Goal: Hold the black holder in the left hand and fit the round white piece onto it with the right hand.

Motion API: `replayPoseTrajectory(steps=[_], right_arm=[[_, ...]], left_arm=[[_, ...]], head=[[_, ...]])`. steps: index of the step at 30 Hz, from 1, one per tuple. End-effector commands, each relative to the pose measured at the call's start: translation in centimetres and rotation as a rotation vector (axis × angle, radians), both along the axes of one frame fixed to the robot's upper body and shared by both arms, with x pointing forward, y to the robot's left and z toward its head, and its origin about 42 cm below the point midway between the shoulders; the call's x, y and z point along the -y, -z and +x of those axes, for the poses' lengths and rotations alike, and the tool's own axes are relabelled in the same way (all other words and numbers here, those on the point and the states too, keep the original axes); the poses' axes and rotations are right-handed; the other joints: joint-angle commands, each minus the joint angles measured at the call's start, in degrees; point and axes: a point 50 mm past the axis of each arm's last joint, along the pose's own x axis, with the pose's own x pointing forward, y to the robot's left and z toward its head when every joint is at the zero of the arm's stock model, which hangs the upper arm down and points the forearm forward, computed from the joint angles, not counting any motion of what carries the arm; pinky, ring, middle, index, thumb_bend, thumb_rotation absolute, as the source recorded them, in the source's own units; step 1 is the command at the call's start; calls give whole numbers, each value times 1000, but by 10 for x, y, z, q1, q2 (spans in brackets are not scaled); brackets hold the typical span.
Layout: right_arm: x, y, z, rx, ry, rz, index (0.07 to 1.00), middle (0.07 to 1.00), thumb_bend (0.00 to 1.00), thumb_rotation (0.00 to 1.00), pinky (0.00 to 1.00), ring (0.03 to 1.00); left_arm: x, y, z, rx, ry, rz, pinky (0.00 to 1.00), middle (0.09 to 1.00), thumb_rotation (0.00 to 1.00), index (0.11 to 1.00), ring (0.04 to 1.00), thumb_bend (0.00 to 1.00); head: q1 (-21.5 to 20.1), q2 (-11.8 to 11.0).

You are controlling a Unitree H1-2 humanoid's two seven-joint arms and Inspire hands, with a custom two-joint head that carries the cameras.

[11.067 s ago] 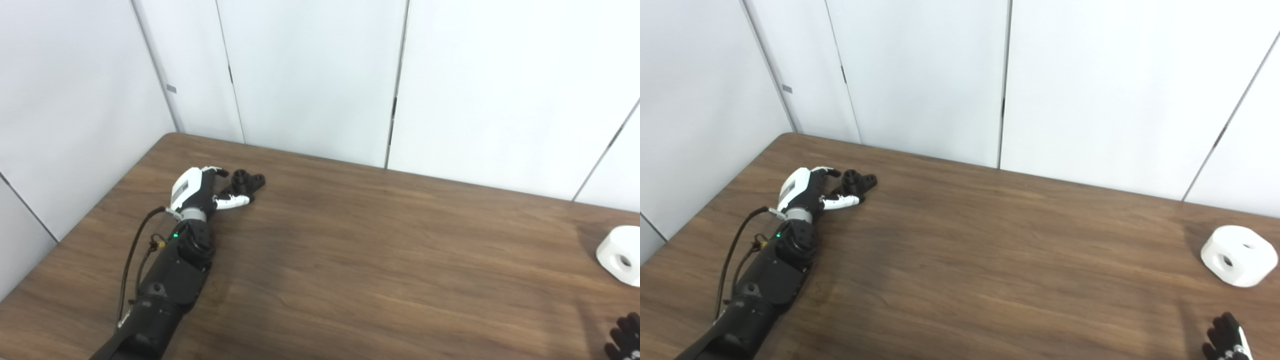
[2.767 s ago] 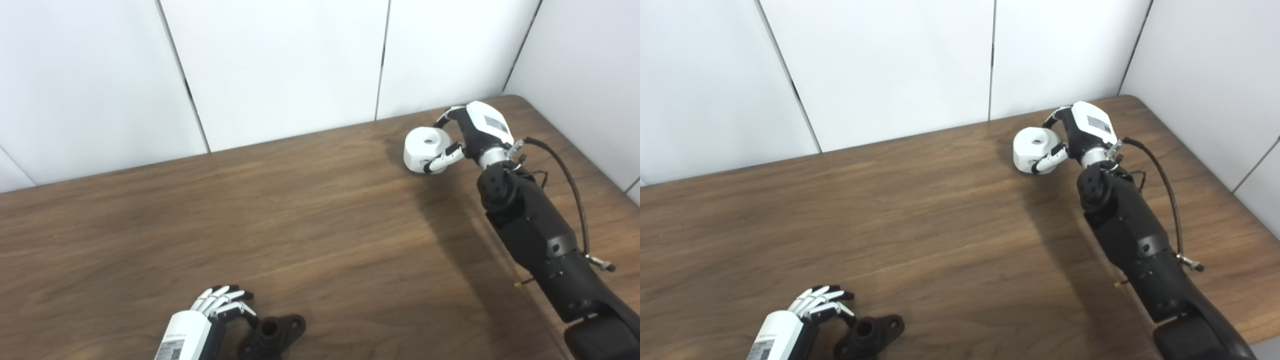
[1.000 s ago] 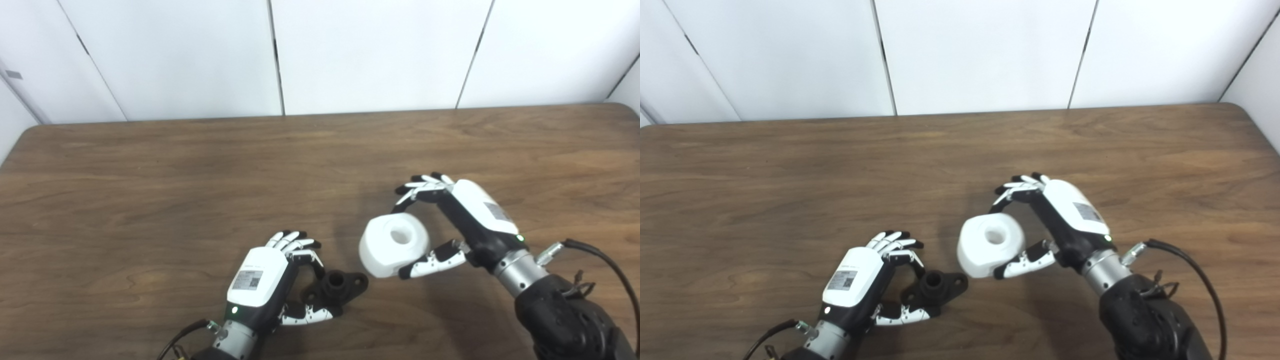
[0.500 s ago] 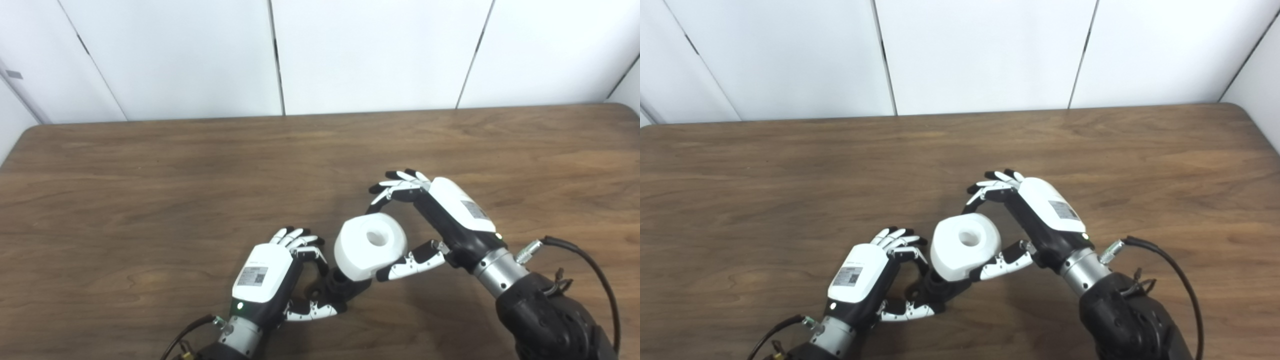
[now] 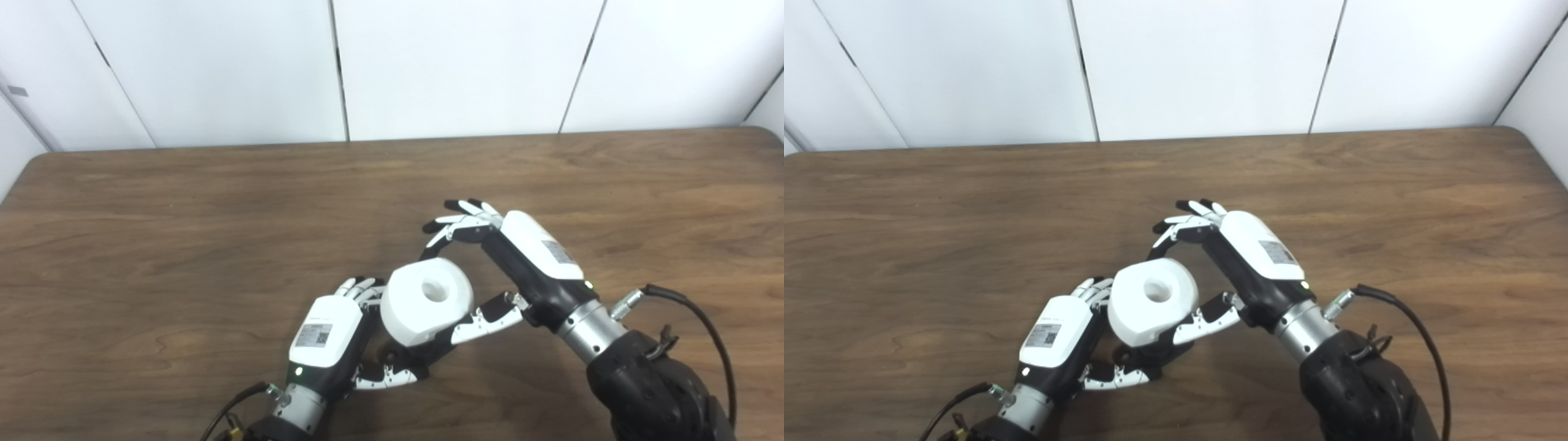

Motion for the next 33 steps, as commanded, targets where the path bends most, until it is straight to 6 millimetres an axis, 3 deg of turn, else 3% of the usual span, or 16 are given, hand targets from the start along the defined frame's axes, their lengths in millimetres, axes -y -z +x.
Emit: replayPoseTrajectory(steps=[1, 33], right_arm=[[-4, -12, 0, 84, -29, -2, 480, 793, 525, 136, 1000, 940], [0, 7, 1, 76, -59, -170, 481, 793, 525, 135, 1000, 957]], left_arm=[[1, 8, 1, -28, -5, 39, 923, 802, 55, 487, 878, 522], [3, 3, -2, -22, -1, 42, 925, 801, 55, 487, 882, 522]], head=[[0, 1], [-3, 10]])
